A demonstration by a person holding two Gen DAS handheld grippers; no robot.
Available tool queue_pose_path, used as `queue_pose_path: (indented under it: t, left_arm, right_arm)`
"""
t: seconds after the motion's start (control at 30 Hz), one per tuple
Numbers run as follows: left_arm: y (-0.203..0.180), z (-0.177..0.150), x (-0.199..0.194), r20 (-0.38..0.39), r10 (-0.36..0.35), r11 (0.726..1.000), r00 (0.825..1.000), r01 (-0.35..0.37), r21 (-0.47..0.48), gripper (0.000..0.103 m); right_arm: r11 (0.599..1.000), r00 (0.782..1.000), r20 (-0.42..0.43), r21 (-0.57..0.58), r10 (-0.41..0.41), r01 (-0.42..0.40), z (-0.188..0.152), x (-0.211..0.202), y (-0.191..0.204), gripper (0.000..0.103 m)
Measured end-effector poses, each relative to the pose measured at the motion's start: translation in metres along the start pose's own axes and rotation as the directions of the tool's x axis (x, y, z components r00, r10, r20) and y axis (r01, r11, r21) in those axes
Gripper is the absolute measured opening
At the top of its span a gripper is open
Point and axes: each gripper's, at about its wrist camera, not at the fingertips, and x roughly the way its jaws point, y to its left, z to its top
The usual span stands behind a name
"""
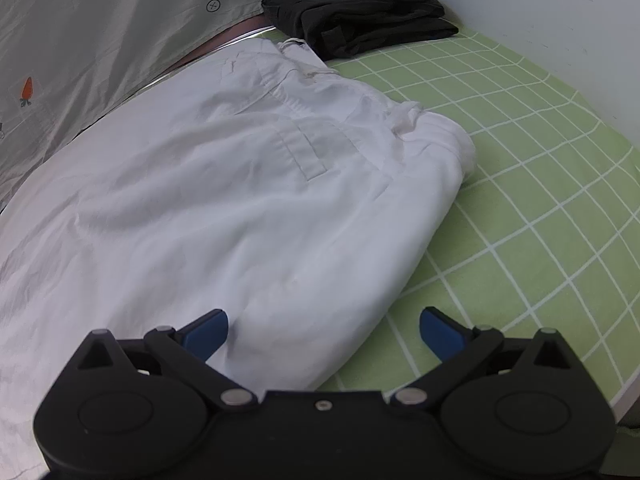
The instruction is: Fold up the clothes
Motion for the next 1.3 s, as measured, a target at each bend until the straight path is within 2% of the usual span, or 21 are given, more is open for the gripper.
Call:
queue_pose_path:
  t: [0.3,0.8,0.97,1.13,1.3]
  left_arm:
    - [0.001,-0.002,0.004,-0.016,-0.07,0.995,0.997,0.068,-0.079,0.074]
    - [-0.013,-0.006,0.025,-0.058,-0.119,0.991,0.991,0.115,-0.062,0.076]
    - [0.001,0.011,0.008,0.096,-0.1,0.982,0.99,0.114,-0.15,0.075]
    - [0.02,0.033,-0.01,0.243,-0.057,0.958,0.968,0.122,-0.26,0.075]
    - [0.025,0.058,-0.028,0.333,-0.006,0.957,0.943,0.102,-0.271,0.075]
  right_arm:
    - [1.0,1.0,0.002,-0.007,0.008,-0.008,-0.004,-0.002,0.0,0.103]
    - [1.0,1.0,0.007,-0.026,-0.002,0.003,-0.006,-0.002,0.001,0.103]
    - [1.0,1.0,0.008,0.004,0.017,-0.017,-0.005,-0.003,-0.003,0.103]
    - [1.0,1.0,0.007,0.013,0.006,-0.006,-0.002,-0.002,-0.002,0.103]
    - [0.997,1.0,0.012,0.08,-0.002,0.001,0.007,0.001,-0.007,0.103]
